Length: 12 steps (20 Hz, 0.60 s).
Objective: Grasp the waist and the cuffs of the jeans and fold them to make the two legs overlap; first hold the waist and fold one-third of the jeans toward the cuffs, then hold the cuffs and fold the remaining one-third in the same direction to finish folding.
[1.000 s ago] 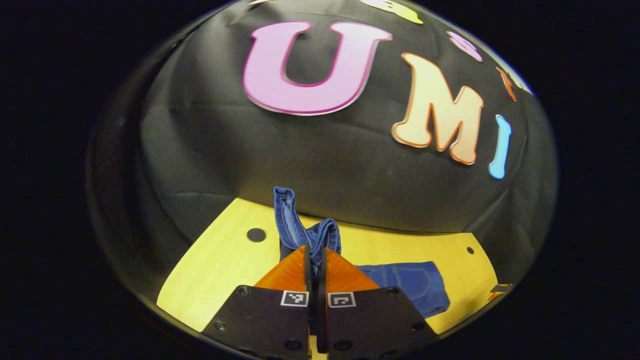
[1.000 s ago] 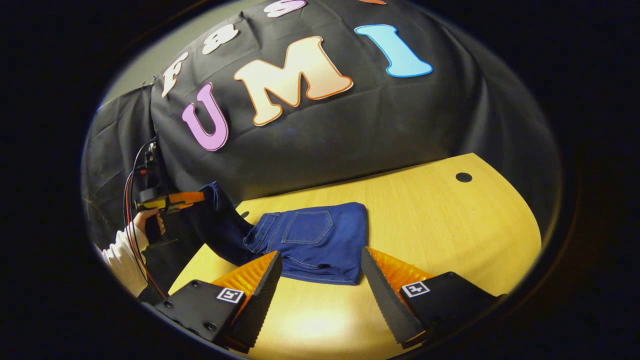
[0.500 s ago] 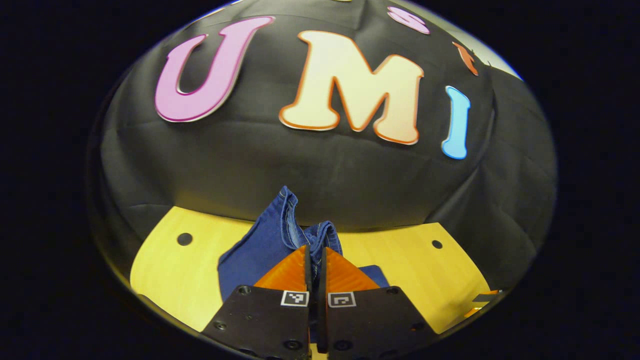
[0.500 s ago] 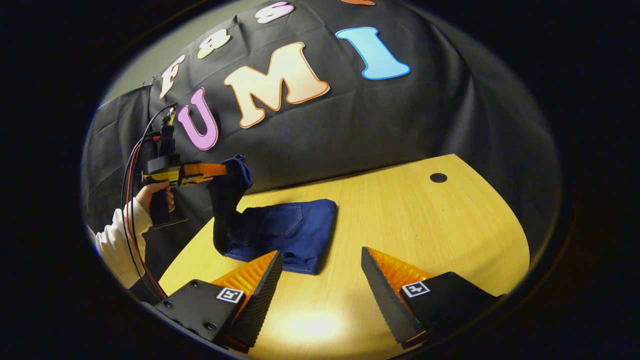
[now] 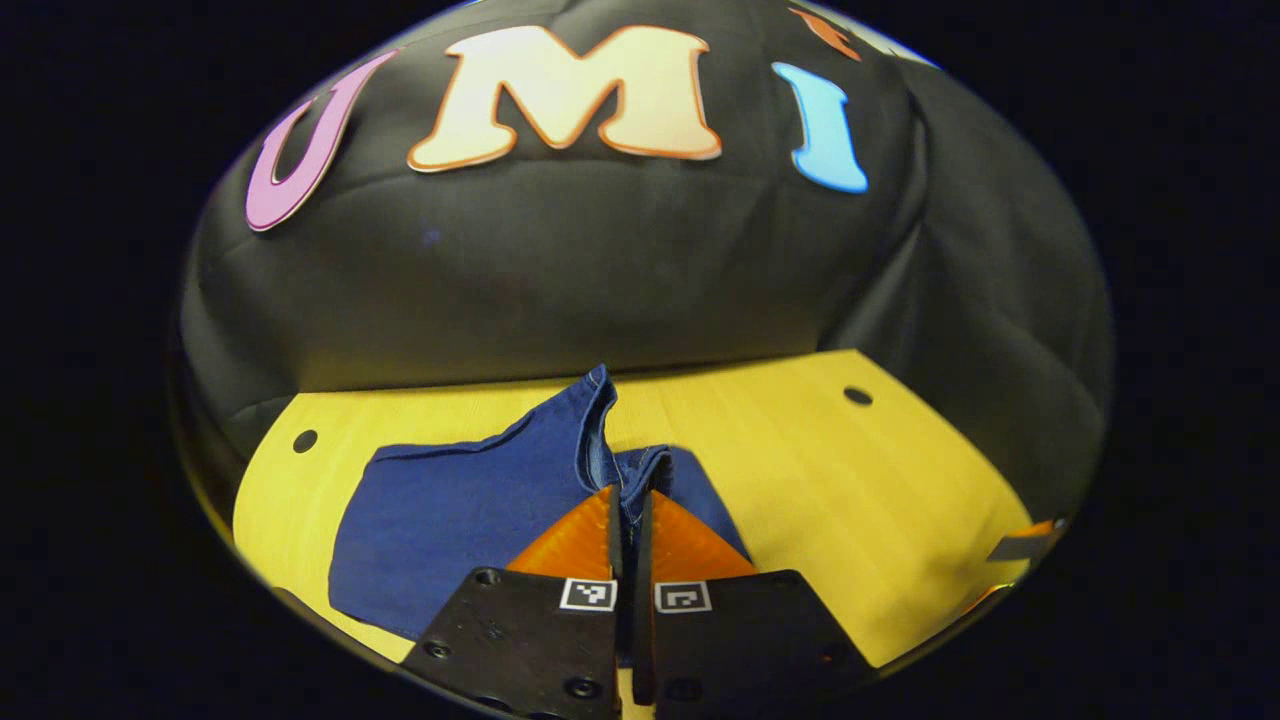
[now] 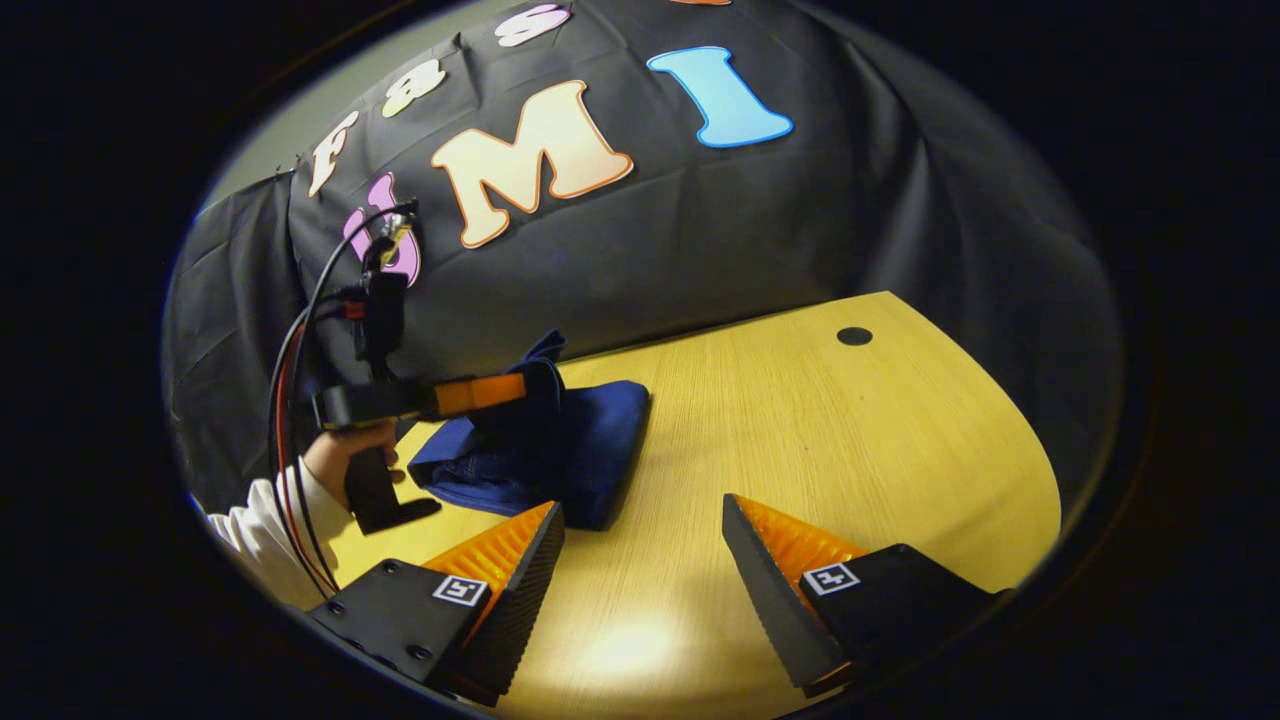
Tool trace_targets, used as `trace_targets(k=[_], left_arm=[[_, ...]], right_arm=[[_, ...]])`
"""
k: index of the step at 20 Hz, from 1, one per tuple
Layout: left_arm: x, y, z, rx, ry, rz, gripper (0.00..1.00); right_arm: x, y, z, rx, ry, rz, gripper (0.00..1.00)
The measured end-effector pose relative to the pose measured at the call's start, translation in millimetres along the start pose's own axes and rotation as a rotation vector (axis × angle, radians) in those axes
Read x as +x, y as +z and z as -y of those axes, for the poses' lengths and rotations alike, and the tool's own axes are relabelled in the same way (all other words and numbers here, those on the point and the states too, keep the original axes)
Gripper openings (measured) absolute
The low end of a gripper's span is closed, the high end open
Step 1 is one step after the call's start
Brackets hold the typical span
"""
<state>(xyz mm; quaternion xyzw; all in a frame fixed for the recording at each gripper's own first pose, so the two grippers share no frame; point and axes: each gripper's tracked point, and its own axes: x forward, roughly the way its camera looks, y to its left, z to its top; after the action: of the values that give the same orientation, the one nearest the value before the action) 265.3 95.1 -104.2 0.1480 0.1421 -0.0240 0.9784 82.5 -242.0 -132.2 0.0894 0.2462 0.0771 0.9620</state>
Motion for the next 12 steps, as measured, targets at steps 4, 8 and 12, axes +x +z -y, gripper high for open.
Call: trace_targets(k=[4,8,12], left_arm=[[11.6,-40.1,4.5,0.112,0.072,-0.06,0.0],[1.8,-47.6,44.5,0.032,-0.034,-0.048,0.3],[-43.0,-31.6,22.8,-0.014,0.007,0.016,0.8]], right_arm=[[4.4,-5.9,0.5,-0.008,-0.006,-0.017,0.98],[3.1,-5.8,4.7,-0.006,-0.027,-0.024,0.98],[-4.0,11.4,-8.7,-0.015,-0.047,0.023,0.98]])
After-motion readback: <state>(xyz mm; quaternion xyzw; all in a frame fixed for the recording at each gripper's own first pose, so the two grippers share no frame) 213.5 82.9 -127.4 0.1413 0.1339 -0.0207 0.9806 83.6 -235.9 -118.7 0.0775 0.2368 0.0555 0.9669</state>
